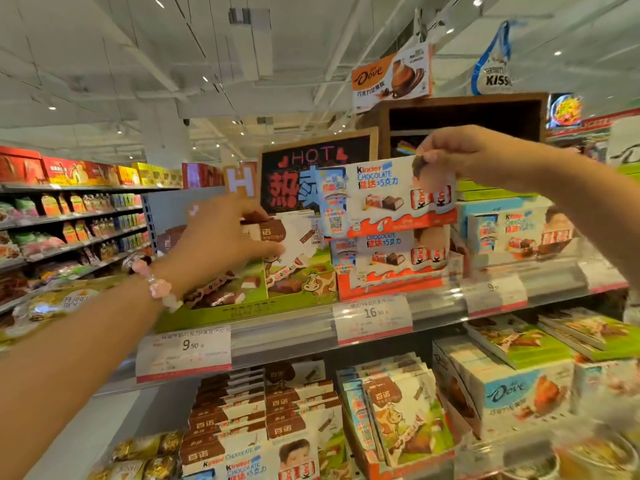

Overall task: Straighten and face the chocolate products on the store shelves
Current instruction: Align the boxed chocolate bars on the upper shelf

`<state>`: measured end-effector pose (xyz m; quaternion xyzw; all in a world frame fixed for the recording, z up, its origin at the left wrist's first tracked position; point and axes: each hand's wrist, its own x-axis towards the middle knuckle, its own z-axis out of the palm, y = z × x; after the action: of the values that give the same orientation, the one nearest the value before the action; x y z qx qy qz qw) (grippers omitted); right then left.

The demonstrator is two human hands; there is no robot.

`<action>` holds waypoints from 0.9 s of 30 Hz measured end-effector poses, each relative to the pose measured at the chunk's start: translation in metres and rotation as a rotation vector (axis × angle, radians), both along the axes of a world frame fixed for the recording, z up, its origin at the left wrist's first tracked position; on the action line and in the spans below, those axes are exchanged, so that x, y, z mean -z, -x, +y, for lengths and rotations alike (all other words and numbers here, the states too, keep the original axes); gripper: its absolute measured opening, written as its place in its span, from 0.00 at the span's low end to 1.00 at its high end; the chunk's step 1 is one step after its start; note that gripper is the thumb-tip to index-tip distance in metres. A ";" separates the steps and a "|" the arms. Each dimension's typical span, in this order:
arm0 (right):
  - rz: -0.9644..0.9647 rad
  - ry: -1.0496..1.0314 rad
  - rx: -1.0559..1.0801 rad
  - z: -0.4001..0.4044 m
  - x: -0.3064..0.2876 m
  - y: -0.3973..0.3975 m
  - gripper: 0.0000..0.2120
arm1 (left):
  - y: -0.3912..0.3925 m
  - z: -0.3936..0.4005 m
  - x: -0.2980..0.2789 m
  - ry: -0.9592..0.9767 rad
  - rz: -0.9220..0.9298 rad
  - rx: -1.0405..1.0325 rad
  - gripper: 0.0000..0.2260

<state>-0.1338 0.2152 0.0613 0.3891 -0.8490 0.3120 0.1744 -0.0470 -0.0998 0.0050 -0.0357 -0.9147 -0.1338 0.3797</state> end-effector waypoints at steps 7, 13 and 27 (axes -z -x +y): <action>-0.061 -0.125 0.042 0.000 0.029 0.000 0.09 | 0.010 0.027 -0.012 0.007 -0.129 0.222 0.18; -0.057 -0.098 0.051 -0.002 0.040 -0.001 0.09 | 0.021 0.060 -0.019 -0.007 -0.190 0.331 0.10; 0.309 -0.349 0.251 -0.001 0.035 -0.004 0.08 | 0.033 0.067 -0.015 0.065 -0.194 0.300 0.05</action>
<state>-0.1303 0.2139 0.0264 0.3481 -0.8948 0.0737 0.2698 -0.0802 -0.0328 0.0196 -0.1710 -0.9352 -0.1624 0.2641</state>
